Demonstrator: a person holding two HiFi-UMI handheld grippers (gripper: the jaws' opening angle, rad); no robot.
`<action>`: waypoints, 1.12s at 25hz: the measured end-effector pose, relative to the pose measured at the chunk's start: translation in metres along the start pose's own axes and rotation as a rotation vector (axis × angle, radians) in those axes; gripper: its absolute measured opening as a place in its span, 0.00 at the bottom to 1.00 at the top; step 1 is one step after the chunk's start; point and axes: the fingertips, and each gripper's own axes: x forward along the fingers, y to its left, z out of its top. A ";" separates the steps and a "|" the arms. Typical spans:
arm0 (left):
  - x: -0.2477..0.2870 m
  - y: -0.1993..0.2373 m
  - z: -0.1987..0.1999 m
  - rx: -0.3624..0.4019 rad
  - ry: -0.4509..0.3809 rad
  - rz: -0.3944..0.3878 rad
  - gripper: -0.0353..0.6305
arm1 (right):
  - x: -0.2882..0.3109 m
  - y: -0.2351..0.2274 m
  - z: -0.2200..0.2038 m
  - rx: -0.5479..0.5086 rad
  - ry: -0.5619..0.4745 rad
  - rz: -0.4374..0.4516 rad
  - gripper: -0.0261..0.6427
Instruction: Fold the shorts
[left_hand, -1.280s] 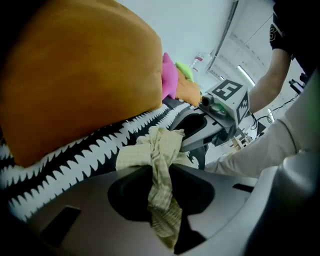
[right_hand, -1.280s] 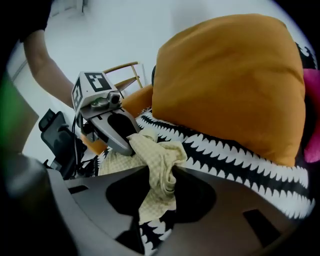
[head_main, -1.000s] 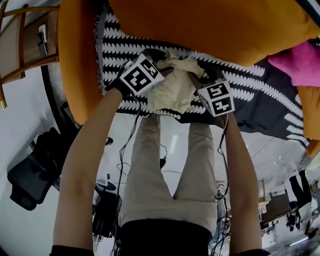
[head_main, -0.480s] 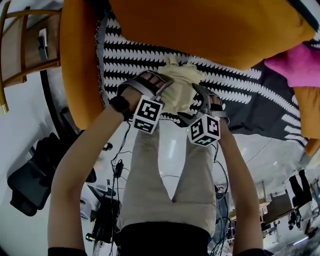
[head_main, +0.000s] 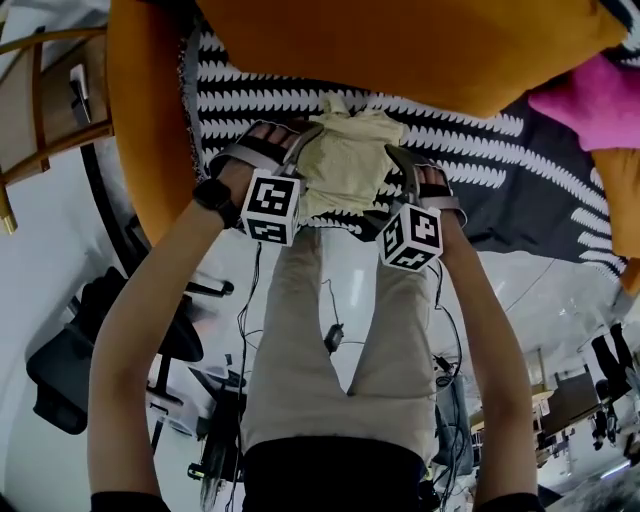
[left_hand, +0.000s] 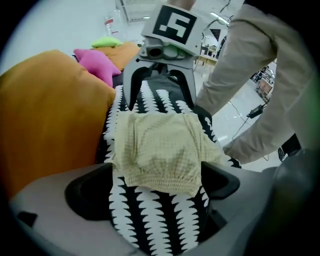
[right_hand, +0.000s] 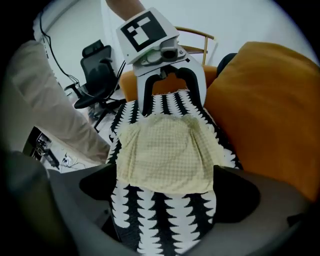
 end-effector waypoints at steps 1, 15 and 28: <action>-0.002 0.001 -0.004 -0.007 0.015 0.006 0.85 | 0.000 0.003 0.000 0.004 0.000 -0.008 0.94; 0.076 -0.013 -0.010 0.022 0.028 -0.102 0.93 | 0.062 -0.022 -0.013 -0.045 -0.016 -0.029 0.94; 0.010 -0.061 0.013 -0.276 -0.065 -0.148 0.26 | 0.001 0.030 0.001 0.085 0.000 0.169 0.17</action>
